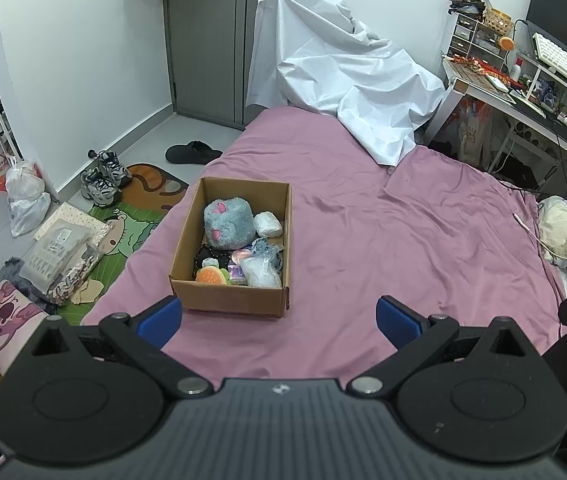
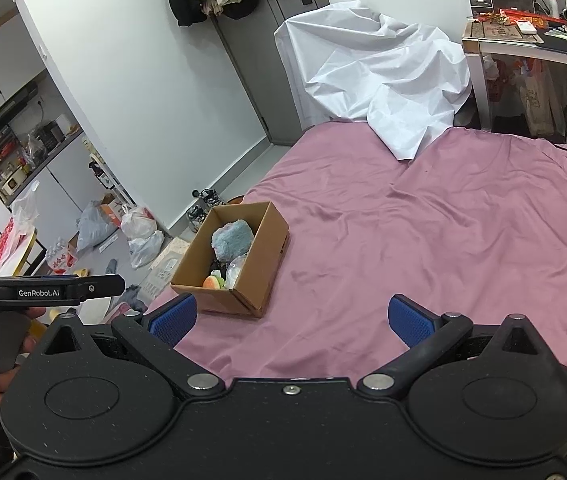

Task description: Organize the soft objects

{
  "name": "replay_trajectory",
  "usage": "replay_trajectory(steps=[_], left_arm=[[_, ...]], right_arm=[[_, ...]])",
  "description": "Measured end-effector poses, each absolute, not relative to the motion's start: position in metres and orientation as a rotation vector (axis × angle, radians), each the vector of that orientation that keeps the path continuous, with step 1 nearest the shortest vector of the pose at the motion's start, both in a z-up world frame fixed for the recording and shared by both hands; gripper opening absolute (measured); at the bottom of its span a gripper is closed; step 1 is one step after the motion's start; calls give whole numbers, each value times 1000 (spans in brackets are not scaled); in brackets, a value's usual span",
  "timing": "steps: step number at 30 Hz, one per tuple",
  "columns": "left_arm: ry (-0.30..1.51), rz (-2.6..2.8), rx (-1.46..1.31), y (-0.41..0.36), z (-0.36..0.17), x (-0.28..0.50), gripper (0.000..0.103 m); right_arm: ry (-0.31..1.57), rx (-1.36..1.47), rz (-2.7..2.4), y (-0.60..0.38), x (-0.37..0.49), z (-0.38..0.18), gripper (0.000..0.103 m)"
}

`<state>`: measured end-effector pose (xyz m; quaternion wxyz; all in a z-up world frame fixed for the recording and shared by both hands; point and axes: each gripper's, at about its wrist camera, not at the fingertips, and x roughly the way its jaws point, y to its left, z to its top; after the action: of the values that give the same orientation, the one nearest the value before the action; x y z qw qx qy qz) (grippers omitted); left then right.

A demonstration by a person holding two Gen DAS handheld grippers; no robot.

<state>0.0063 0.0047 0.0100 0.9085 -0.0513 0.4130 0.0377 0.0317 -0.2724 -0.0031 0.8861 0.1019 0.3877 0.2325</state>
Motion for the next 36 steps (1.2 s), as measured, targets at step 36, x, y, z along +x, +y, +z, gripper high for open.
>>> replay_trajectory(steps=[36], left_arm=[[862,77,-120,7,6,4,102]], right_arm=[[821,212,481,-271,33,-5,103]])
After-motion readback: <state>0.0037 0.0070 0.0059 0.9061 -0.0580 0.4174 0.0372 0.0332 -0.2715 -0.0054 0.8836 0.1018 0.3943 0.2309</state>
